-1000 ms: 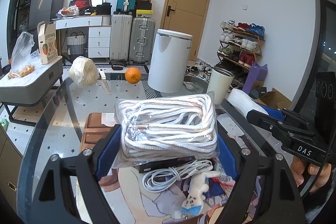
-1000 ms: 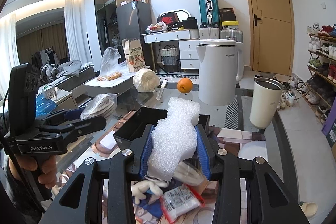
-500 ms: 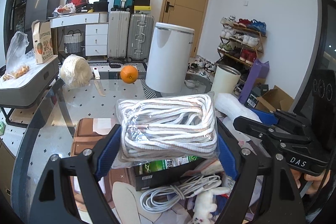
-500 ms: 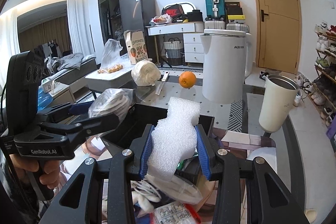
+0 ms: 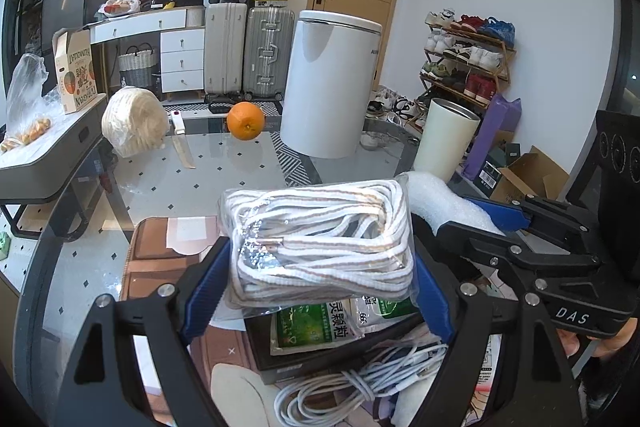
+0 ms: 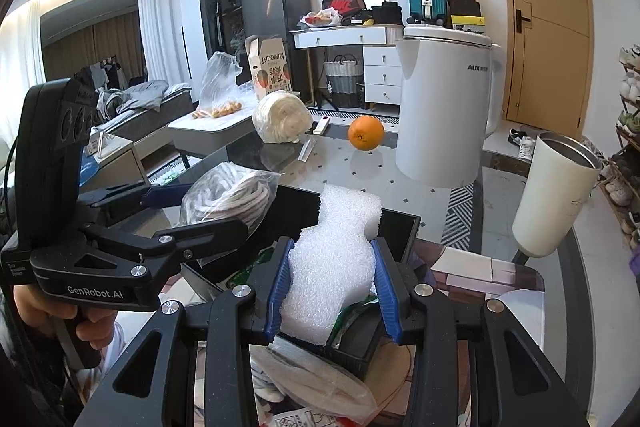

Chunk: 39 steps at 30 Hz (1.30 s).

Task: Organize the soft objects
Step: 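Carry the foam and the bagged rope over the black box with both tools, then drop the foam and the bagged rope into the box, opening both tools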

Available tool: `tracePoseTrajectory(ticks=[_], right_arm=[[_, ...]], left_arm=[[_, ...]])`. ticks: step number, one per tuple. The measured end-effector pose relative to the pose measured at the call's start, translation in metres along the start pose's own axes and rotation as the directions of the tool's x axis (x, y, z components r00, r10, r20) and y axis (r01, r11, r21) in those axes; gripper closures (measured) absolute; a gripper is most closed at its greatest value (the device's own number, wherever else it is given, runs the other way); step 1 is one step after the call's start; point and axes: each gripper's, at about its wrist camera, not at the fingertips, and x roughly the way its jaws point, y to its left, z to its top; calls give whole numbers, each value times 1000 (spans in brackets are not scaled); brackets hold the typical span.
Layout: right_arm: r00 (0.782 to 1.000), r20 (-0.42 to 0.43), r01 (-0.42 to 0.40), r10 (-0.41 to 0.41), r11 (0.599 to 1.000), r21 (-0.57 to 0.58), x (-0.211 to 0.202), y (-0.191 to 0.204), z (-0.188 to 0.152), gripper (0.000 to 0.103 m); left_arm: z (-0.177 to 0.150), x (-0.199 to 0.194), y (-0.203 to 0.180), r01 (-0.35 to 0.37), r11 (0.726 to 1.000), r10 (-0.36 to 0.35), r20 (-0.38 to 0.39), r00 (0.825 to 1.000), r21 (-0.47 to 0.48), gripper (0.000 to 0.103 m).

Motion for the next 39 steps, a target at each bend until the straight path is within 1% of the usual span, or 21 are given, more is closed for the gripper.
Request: tracePoseTrajectory(ticks=[10, 12, 13, 14, 19, 21, 23, 28, 31, 33, 34, 37, 39], right_arm=[[999, -38, -2, 0, 999, -37, 18, -1, -1, 64], [999, -52, 4, -8, 998, -62, 22, 1, -1, 61], [999, -49, 7, -10, 998, -67, 22, 1, -1, 55], [999, -37, 6, -9, 997, -72, 20, 1, -1, 52], [1000, -25, 17, -19, 997, -71, 11, -4, -4, 51], [999, -24, 22, -24, 997, -68, 9, -6, -5, 47], [999, -21, 24, -25, 998, -58, 7, -9, -7, 39], [999, -19, 28, -29, 999, -45, 4, -13, -11, 39], [999, -17, 34, -35, 998, -46, 3, -14, -12, 39], [999, -16, 36, -37, 998, -42, 0, -16, -14, 39], [999, -16, 37, -37, 998, -43, 0, -17, -14, 39], [999, -17, 39, -40, 998, -41, -3, -17, -15, 39], [999, -20, 43, -43, 999, -34, -5, -19, -16, 36]], left_arm=[[6, 9, -2, 9, 1000, -9, -4, 1000, 13, 20], [7, 10, -1, 11, 1000, -11, -4, 1000, 12, 20], [7, 11, -1, 10, 1000, -10, -4, 1000, 15, 20], [7, 12, -2, 12, 1000, -12, -5, 1000, 18, 20], [9, 17, -2, 13, 1000, -13, -8, 1000, 25, 20], [9, 18, -3, 11, 1000, -11, -9, 1000, 28, 20], [9, 20, -4, 10, 999, -9, -12, 1000, 38, 20], [7, 25, -10, -7, 997, 8, -22, 1000, 71, 20], [8, 25, -12, 18, 998, -16, -29, 999, 68, 20], [9, 25, -13, 56, 997, -54, -38, 998, 56, 20], [10, 26, -14, 61, 997, -59, -41, 997, 52, 20], [8, 36, -14, 24, 998, -19, -75, 997, 61, 19], [5, 42, -13, 5, 998, 1, -110, 994, 57, 16]])
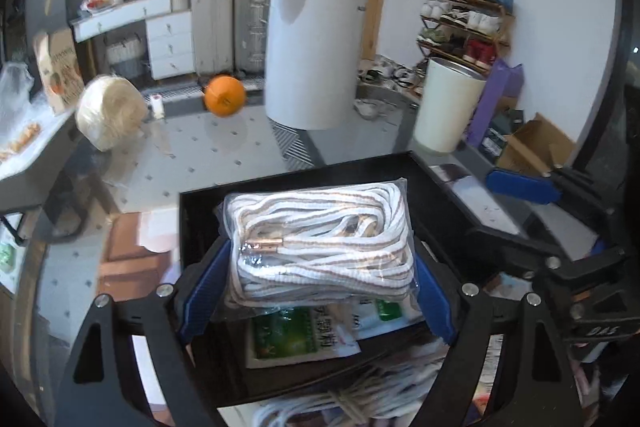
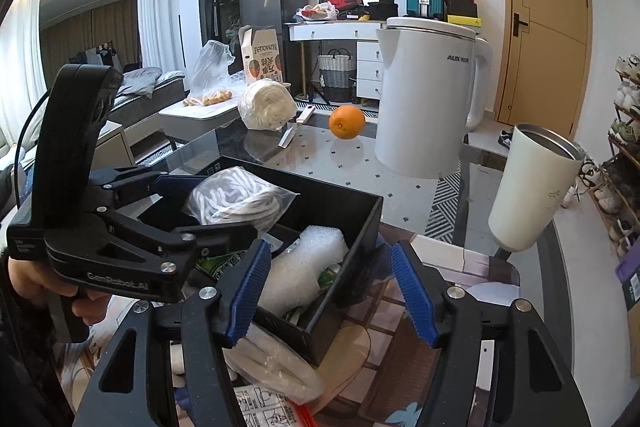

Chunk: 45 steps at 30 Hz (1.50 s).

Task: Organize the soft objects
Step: 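Drop the foam and the bagged rope into the box, opening both tools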

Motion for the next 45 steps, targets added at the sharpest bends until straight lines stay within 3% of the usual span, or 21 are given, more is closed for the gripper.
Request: tracePoseTrajectory(ticks=[5, 9, 14, 23, 45], right_arm=[[1000, 2, 4, -4, 1000, 8, -10, -1, -6, 23], [1000, 1, 9, -9, 1000, 15, -22, 1, -13, 19], [1000, 13, 16, -16, 999, 40, -43, 2, -24, 2], [1000, -19, 20, -19, 999, 46, -59, 17, -41, 1], [987, -159, -4, 8, 1000, 27, -37, 28, -71, 1]], left_arm=[[-3, -6, -2, 2, 1000, -2, -8, 1000, 14, 13], [-6, -15, -6, -3, 1000, 3, -2, 1000, 24, 0], [-14, -39, -5, 2, 1000, -2, 55, 999, 3, 0], [-33, -71, 1, -7, 1000, 9, 104, 995, -21, 0], [-79, -75, -12, 18, 1000, -18, 47, 999, 13, 0]])
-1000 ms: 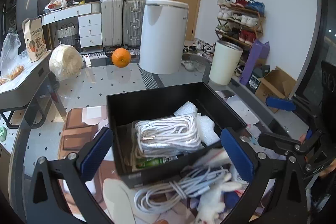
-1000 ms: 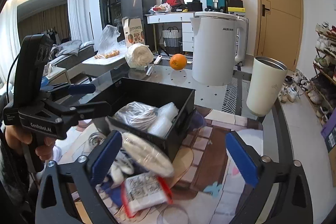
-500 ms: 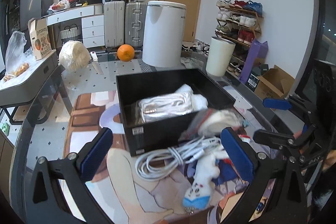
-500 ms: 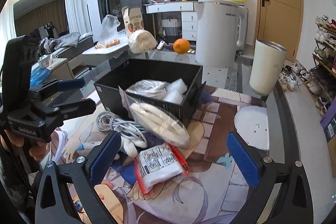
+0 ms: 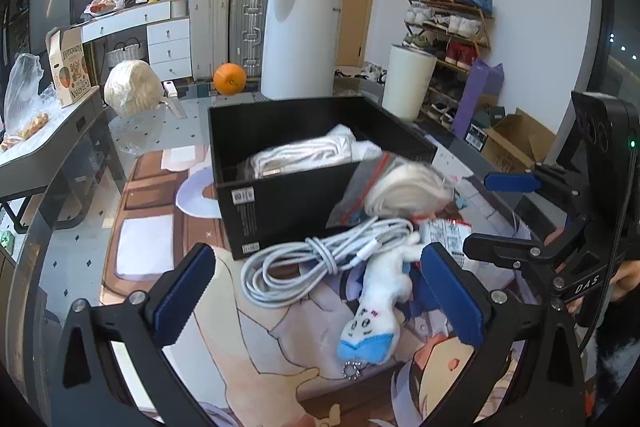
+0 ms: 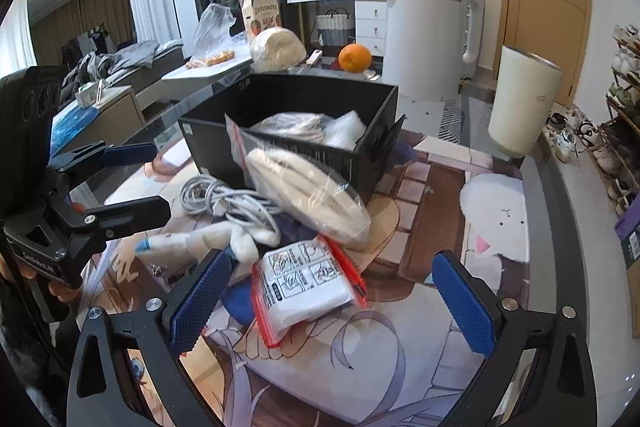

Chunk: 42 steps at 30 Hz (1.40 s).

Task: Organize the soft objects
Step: 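Drop the foam and the bagged rope into the box, opening both tools, then close the right tool on the red-edged white packet while the left tool grasps the white plush bunny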

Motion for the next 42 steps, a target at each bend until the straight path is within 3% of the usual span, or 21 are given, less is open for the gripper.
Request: tracePoseTrajectory(ticks=[17, 30, 35, 42], right_arm=[[991, -133, 37, -34, 999, 19, 35, 3, -5, 1], [983, -178, 43, -40, 999, 17, 53, 8, -2, 2], [985, -168, 53, -51, 999, 8, 53, 9, 2, 17], [986, -162, 40, -40, 999, -5, 47, 12, -1, 30]], left_arm=[[-14, 16, -11, 7, 999, -4, -77, 997, 41, 0], [-17, 21, -7, 28, 1000, -26, -112, 993, 12, 0], [-18, 22, -5, 27, 1000, -26, -120, 992, 5, 0], [-18, 24, -5, 29, 1000, -29, -127, 991, 3, 0]])
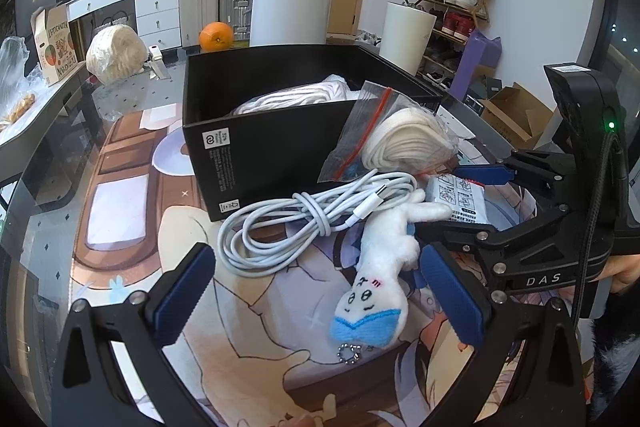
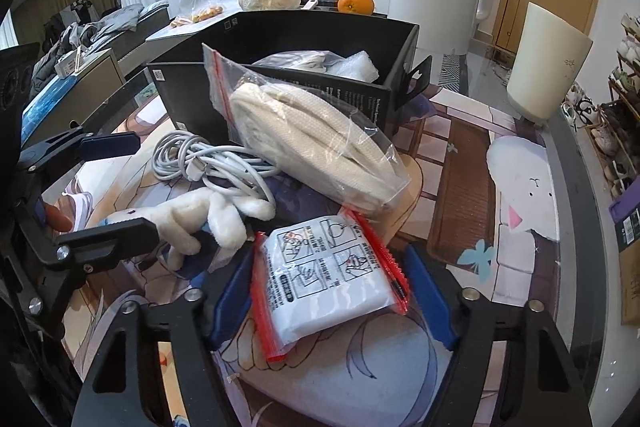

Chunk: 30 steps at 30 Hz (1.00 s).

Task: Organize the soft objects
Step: 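Close the right tool on the red-edged white packet while the left tool grasps the white plush bunny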

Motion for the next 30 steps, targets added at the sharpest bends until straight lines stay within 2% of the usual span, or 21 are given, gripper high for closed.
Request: tracePoseTrajectory(ticks=[3, 7, 14, 19, 21, 23, 24, 30], right_arm=[[1000, -2, -4, 4, 1000, -5, -2, 0, -2, 34], [1000, 9, -2, 3, 1000, -12, -6, -1, -7, 43], [1000, 7, -5, 5, 1000, -24, -10, -3, -11, 45], [1000, 6, 0, 0, 1000, -15, -11, -8, -13, 45], [1000, 5, 0, 0, 1000, -16, -12, -8, -13, 45], [1000, 4, -2, 2, 1000, -17, -13, -7, -14, 45], [1000, 4, -2, 2, 1000, -18, -13, -7, -14, 45], [1000, 2, -5, 5, 1000, -17, -13, -8, -14, 45]], left_arm=[[0, 1, 1, 3, 1000, -3, -2, 1000, -5, 0], [0, 1, 1, 9, 1000, -9, -7, 1000, -5, 0], [-1, 2, -2, 32, 999, -32, -23, 999, 12, 0], [-2, 2, -12, 61, 996, -59, -28, 998, 70, 3], [-3, 1, -18, 74, 992, -72, -30, 997, 103, 13], [-4, 2, -24, 81, 988, -77, -34, 996, 133, 19], [-4, 2, -26, 85, 985, -80, -38, 996, 147, 26], [-7, -1, -32, 117, 977, -111, -42, 993, 178, 48]])
